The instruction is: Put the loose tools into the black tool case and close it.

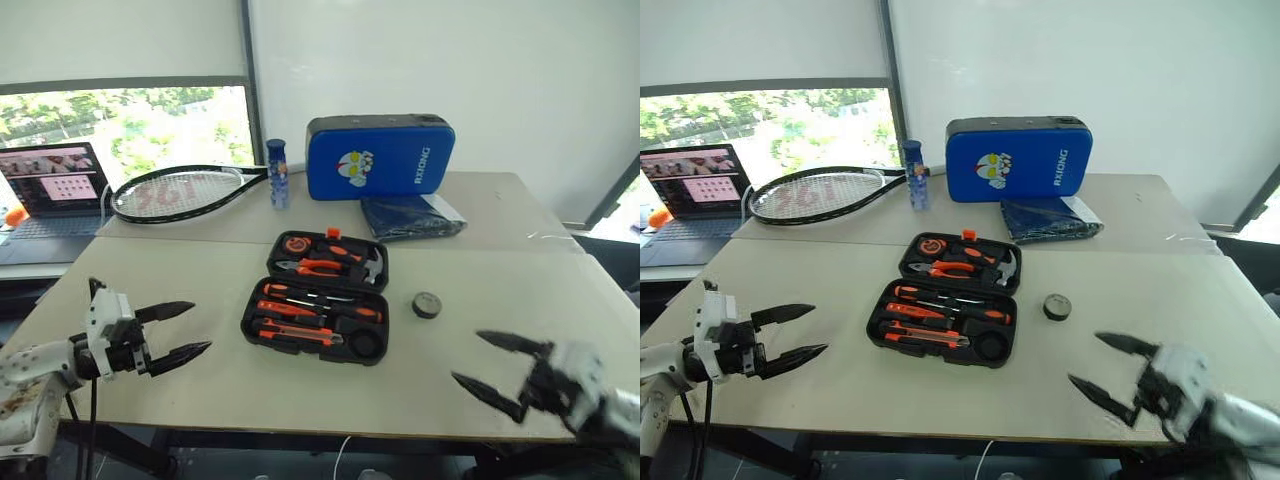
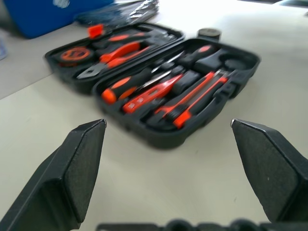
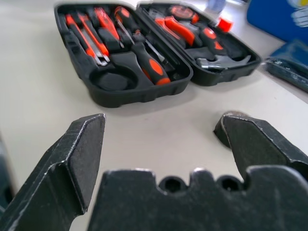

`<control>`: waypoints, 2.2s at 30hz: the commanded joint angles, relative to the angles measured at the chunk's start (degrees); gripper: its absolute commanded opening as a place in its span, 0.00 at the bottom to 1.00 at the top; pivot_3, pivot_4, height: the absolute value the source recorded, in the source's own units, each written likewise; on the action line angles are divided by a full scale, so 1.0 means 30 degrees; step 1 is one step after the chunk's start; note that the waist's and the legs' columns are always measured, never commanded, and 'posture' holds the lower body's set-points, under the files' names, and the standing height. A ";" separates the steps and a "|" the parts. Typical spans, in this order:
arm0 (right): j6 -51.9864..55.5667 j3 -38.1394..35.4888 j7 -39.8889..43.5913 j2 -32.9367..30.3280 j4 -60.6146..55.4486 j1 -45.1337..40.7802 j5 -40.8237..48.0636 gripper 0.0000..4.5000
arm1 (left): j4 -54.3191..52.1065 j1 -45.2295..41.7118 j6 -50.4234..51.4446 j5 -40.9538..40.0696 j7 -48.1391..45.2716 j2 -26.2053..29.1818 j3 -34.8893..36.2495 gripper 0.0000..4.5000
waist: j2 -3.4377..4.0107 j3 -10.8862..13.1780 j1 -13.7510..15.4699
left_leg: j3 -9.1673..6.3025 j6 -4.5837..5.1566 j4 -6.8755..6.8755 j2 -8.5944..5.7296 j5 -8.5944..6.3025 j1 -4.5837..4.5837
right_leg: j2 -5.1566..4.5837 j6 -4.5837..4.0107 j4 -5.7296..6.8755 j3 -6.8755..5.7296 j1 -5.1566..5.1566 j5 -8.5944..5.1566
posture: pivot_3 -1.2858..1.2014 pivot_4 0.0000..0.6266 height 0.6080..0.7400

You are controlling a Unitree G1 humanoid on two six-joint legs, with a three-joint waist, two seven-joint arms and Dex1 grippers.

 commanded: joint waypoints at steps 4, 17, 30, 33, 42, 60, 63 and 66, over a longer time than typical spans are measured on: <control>0.4333 0.5460 0.0923 -0.1216 0.5164 -0.7556 -0.3490 1.00 | -0.1131 -0.0908 0.0284 -0.0291 -0.0178 -0.0500 -0.1762 0.99 | -0.0014 0.0009 0.0000 | -0.0054 0.0014 -0.0067 -0.0007 -0.0018 -0.0063 | 0.0034 -0.0136 -0.0015 -0.0017 -0.0049 0.0032 | 0.52 0.24 1.00; 0.3499 0.9558 0.2728 0.0458 1.1983 -1.3753 -0.7720 0.46 | -0.2299 0.0001 0.0473 -0.0498 0.0352 -0.0784 -0.1881 1.00 | -0.0004 0.0014 0.0010 | -0.0054 0.0046 -0.0094 -0.0038 -0.0047 -0.0383 | -0.0053 -0.0114 -0.0089 -0.0039 -0.0355 0.0075 | 0.52 0.24 1.00; 0.6722 0.7666 0.6195 0.0191 0.3945 -1.3245 -0.2780 0.01 | -0.2356 0.0299 0.0193 -0.0391 0.0226 -0.0782 -0.1907 1.00 | 0.0022 0.0030 -0.0164 | -0.0067 0.0045 0.0012 -0.0020 -0.0045 -0.0361 | -0.0016 -0.0113 0.0034 -0.0039 -0.0351 0.0092 | 0.52 0.24 1.00; 0.8966 0.8714 0.5314 0.0891 0.1149 -1.3135 -0.2424 0.01 | -0.2400 0.0350 0.0177 -0.0327 0.0211 -0.0880 -0.2071 1.00 | 0.0022 0.0030 -0.0160 | -0.0100 0.0046 0.0014 -0.0011 -0.0044 -0.0348 | -0.0002 -0.0116 0.0057 -0.0038 -0.0354 0.0093 | 0.52 0.24 1.00; 1.0821 1.2139 0.3717 0.1617 -0.0419 -1.2790 -0.4263 0.01 | -0.2432 0.0339 0.0165 -0.0143 0.0152 -0.0861 -0.2438 1.00 | 0.0020 0.0031 0.0048 | -0.0092 0.0044 0.0069 -0.0039 -0.0044 -0.0383 | -0.0032 -0.0114 0.0056 -0.0072 -0.0351 0.0092 | 0.52 0.24 1.00; 0.9465 1.1147 0.4224 0.1252 -0.0364 -1.2362 -0.3849 0.37 | -0.1818 0.0333 -0.0141 0.0082 0.0345 -0.0721 -0.2081 1.00 | 0.0017 0.0030 0.0055 | -0.0102 0.0045 0.0068 -0.0039 -0.0044 -0.0386 | -0.0030 -0.0114 0.0049 -0.0091 -0.0347 0.0091 | 0.52 0.24 1.00; 0.8873 0.8748 0.5722 0.0534 -0.0808 -1.1702 -0.1672 0.58 | -0.1380 0.0186 0.0115 0.0137 0.1108 -0.0675 -0.1671 1.00 | 0.0015 0.0031 0.0043 | -0.0107 0.0045 0.0064 -0.0035 -0.0044 -0.0388 | -0.0026 -0.0115 0.0048 -0.0095 -0.0349 0.0092 | 0.52 0.24 1.00; 0.7287 0.7357 0.6154 -0.0348 -0.0329 -1.0479 -0.1545 0.58 | -0.0682 -0.0298 0.0415 0.0103 0.1975 -0.0718 -0.1322 1.00 | 0.0013 0.0032 0.0085 | -0.0114 0.0046 0.0066 -0.0034 -0.0045 -0.0384 | -0.0029 -0.0114 0.0044 -0.0099 -0.0335 0.0092 | 0.52 0.24 1.00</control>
